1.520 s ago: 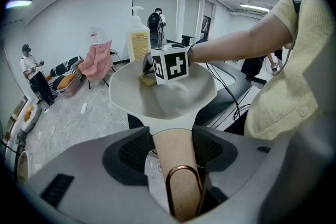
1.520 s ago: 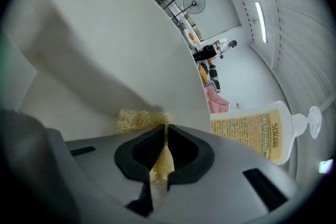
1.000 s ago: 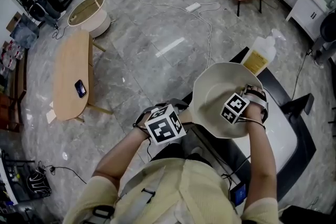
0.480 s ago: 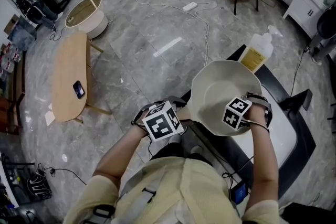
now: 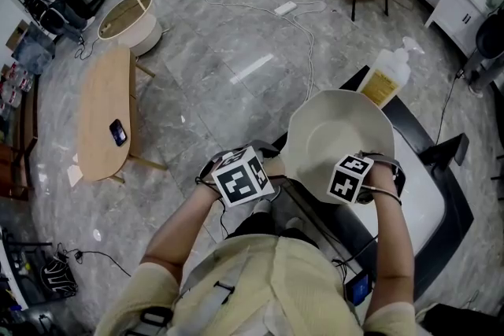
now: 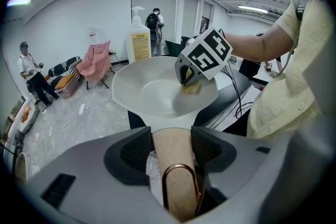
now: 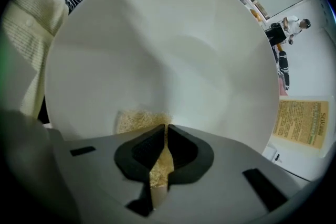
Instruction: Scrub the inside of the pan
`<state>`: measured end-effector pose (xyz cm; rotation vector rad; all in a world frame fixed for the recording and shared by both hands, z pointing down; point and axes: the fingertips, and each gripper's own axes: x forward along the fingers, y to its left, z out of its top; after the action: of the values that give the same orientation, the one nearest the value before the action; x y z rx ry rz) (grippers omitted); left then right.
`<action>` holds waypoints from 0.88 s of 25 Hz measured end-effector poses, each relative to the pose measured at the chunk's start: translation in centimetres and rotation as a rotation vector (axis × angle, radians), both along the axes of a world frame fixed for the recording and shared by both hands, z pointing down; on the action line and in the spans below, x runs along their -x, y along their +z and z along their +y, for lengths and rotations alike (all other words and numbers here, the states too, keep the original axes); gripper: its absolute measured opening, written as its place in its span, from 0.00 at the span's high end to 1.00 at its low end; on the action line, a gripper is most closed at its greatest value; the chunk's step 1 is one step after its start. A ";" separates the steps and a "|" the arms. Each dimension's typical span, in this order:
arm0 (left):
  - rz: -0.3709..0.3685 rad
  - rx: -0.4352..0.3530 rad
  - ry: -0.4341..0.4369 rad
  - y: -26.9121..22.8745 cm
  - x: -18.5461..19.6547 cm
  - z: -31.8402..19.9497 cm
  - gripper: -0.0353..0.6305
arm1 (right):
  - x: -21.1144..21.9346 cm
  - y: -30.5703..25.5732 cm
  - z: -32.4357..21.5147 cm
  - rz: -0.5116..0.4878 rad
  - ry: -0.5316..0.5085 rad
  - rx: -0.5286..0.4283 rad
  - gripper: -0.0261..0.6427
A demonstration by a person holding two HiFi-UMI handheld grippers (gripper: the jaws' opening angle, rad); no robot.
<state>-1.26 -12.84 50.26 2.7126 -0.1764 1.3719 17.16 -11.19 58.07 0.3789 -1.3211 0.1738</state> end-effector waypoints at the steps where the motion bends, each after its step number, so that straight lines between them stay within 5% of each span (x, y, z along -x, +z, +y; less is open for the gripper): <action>1: -0.001 0.000 0.000 0.0 0.0 0.0 0.58 | 0.6 0.1 0.3 -0.028 -0.002 0.014 0.91; 8: -0.003 0.006 -0.004 -0.2 0.1 0.0 0.58 | 5.2 -0.1 1.0 -0.213 0.001 0.042 0.91; 22: -0.005 0.018 -0.012 0.0 0.1 -0.2 0.59 | 10.2 0.0 -2.1 -0.393 0.087 -0.041 0.91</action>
<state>-1.34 -13.08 50.23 2.6893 -0.1797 1.3705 6.92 -13.25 58.07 0.4527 -1.6977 0.3056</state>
